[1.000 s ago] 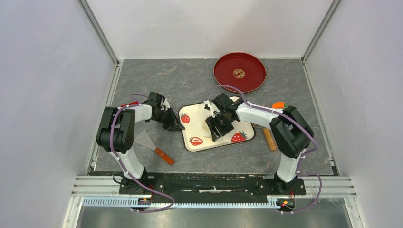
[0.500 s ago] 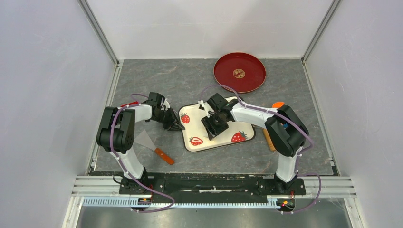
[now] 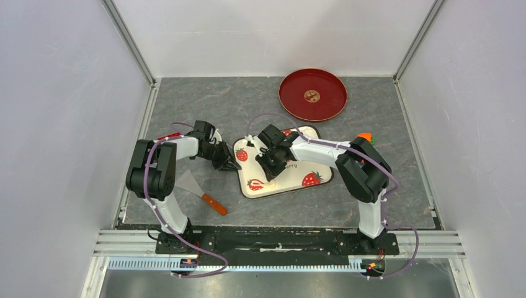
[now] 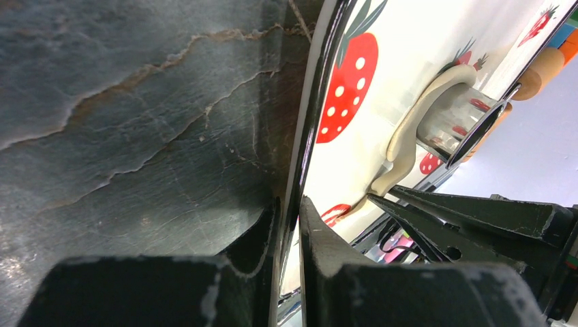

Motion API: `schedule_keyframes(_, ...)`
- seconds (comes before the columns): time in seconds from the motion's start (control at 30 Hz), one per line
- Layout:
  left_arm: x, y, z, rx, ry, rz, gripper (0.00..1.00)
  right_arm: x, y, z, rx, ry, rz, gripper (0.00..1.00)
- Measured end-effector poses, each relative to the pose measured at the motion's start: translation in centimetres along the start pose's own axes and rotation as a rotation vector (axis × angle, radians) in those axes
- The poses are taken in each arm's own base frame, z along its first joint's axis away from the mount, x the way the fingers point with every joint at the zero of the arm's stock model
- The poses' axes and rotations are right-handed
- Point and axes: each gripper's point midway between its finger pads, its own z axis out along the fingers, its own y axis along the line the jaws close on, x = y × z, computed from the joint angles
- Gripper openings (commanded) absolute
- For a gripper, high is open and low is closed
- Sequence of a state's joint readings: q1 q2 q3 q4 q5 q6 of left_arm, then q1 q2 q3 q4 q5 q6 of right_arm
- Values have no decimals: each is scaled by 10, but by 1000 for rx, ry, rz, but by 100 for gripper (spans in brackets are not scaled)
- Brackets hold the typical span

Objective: Roll out the dumpling wrappers from the dough

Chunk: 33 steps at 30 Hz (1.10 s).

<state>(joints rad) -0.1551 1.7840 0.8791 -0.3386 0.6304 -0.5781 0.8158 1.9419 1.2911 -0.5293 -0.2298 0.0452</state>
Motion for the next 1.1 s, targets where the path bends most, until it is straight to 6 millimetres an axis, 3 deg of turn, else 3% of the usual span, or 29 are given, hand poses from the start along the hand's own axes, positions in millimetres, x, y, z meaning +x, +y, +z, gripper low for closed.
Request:
schedule_keyframes(0.27, 0, 0, 0, 0, 0, 0, 2, -21, 2, 6, 10, 27, -21, 5)
schedule_keyframes(0.43, 0, 0, 0, -1, 1, -1, 2, -53, 3, 5, 13, -2, -26, 3)
schedule_keyframes(0.6, 1, -1, 0, -5, 3, 7, 2, -96, 9, -11, 10, -96, -34, 0)
schedule_keyframes(0.73, 2, -2, 1, -6, 5, 13, 2, -113, 6, -21, 18, -136, -18, 0)
schedule_keyframes(0.87, 2, -2, 1, -6, 5, 14, 2, -122, -11, -28, 33, -158, 27, 0)
schedule_keyframes(1.1, 2, -2, 1, -6, 6, 13, 2, -135, -73, -48, 79, -218, 172, 0)
